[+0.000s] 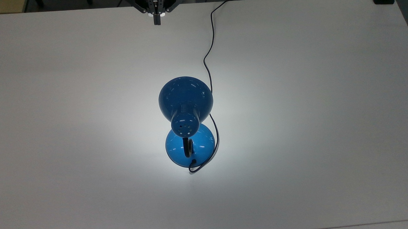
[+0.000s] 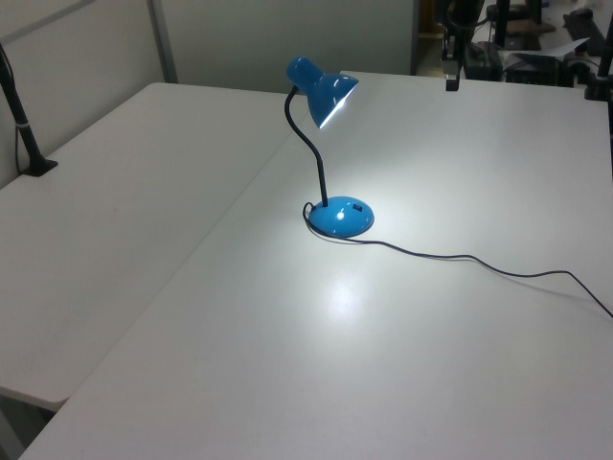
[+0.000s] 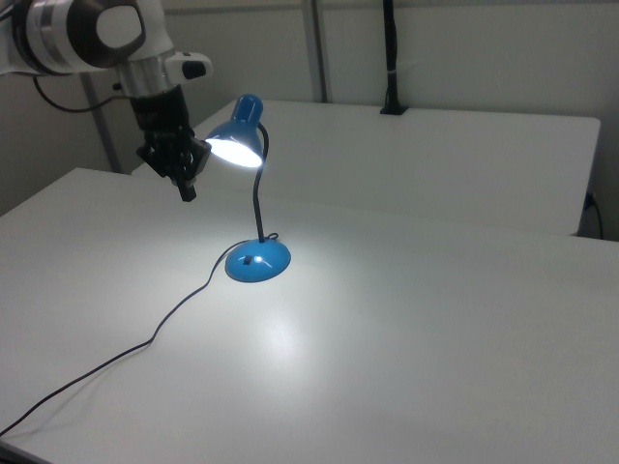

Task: Turn off the lamp
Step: 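Move the gripper toward the blue lamp base and lower it over the switch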

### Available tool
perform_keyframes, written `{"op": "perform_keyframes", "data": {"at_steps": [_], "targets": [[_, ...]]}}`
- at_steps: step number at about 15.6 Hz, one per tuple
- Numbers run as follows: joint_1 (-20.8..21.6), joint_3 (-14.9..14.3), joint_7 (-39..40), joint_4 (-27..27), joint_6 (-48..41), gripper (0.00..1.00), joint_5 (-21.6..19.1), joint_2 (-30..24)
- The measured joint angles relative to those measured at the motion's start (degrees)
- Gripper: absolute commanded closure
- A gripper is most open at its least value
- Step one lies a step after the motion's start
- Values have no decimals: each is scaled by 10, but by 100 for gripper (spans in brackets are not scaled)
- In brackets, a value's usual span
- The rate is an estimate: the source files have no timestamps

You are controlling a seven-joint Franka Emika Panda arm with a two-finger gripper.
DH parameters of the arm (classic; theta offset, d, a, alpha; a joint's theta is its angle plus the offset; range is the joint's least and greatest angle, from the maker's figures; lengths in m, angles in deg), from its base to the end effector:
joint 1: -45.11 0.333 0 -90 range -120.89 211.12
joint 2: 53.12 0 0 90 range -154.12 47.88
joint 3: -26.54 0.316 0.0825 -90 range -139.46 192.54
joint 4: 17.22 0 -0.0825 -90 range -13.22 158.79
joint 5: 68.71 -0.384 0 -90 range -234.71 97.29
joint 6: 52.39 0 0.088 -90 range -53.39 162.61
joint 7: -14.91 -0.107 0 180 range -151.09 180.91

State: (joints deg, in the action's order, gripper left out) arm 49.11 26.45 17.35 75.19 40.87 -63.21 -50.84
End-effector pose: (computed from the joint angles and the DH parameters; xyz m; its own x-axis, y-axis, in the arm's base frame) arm 0.5691 0.0291 0.5876 0.9928 0.1158 -0.0293 0.1181 -0.9885 0.0944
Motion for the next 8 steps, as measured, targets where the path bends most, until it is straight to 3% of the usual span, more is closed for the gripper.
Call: {"op": "perform_keyframes", "data": {"at_steps": [4,8], "targets": [[1,3,0,12,47,100,0,24],[4,4,-4,77,170,100,0,47]]}}
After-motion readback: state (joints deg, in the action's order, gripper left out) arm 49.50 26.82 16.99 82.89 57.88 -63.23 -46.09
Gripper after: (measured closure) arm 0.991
